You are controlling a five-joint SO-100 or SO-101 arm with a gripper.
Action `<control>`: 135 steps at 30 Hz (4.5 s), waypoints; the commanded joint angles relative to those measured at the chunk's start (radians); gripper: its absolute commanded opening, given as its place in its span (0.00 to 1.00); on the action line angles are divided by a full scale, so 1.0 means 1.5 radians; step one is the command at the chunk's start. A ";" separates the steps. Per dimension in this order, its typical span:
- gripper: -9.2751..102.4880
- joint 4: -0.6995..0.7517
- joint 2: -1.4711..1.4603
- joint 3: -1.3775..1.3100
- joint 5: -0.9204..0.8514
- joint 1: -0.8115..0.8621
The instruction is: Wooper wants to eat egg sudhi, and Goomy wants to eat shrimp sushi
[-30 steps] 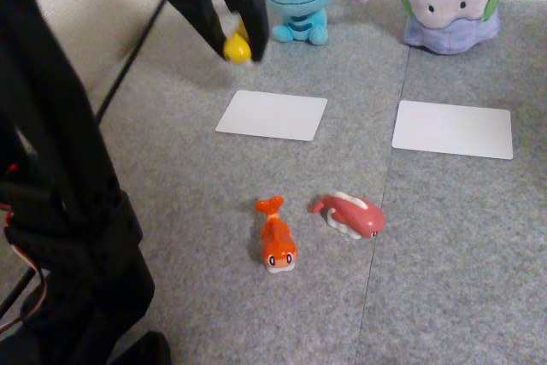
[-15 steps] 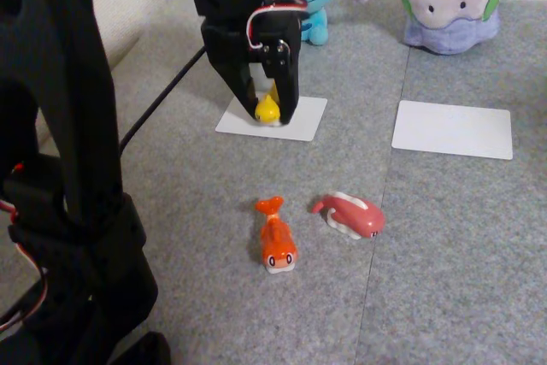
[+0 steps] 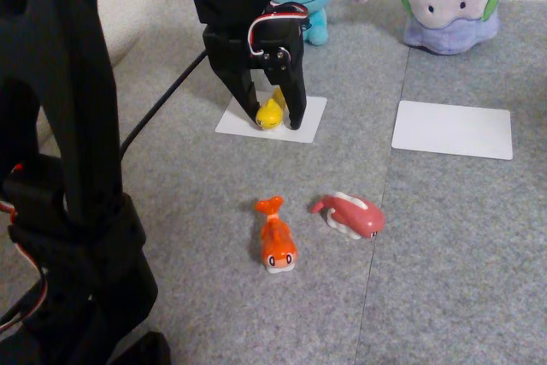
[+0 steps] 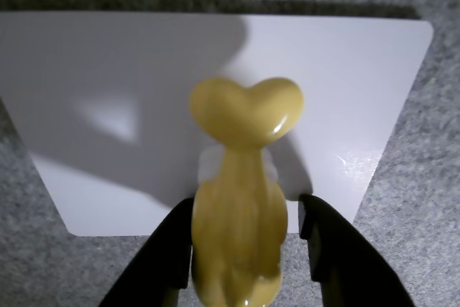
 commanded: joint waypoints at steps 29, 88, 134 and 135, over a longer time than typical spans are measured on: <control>0.37 0.409 0.677 0.016 -0.195 -0.112; 0.36 0.144 0.336 0.455 -0.727 0.372; 0.18 0.042 0.413 0.583 -0.737 0.318; 0.18 0.042 0.413 0.583 -0.737 0.318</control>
